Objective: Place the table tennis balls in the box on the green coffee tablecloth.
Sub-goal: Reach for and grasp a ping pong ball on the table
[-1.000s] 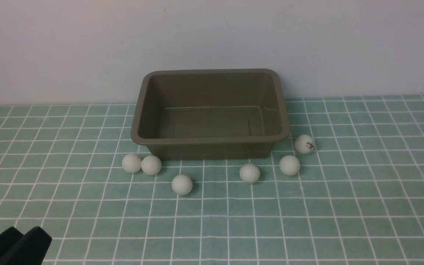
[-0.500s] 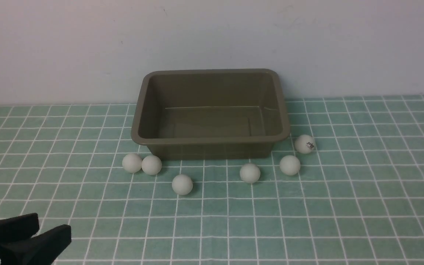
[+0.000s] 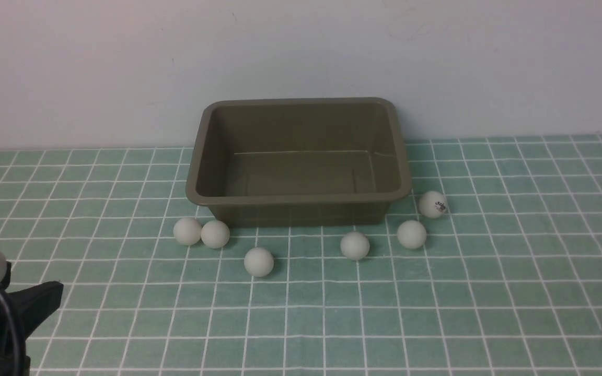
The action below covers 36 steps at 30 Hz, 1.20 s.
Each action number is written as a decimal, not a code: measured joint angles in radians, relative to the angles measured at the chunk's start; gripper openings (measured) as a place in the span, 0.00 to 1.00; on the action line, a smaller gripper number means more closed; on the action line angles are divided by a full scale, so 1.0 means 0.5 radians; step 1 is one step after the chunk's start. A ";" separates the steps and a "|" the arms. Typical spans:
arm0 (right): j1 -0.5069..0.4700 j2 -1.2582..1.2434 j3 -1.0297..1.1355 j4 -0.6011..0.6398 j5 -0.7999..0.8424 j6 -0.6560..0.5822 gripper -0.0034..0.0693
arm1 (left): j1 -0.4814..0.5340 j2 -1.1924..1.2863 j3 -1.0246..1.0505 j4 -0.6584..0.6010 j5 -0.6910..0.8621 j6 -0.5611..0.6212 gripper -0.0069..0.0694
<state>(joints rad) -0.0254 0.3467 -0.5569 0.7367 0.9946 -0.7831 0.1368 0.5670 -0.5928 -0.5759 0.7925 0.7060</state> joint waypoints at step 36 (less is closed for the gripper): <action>0.235 2.986 -1.667 -0.218 -0.245 -0.321 0.66 | 0.000 0.000 -0.002 0.011 0.043 0.002 0.58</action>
<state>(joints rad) 0.0921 1.8398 -1.3904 0.6276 0.8722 -0.9434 0.1368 0.5670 -0.5936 -0.5706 0.8141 0.7070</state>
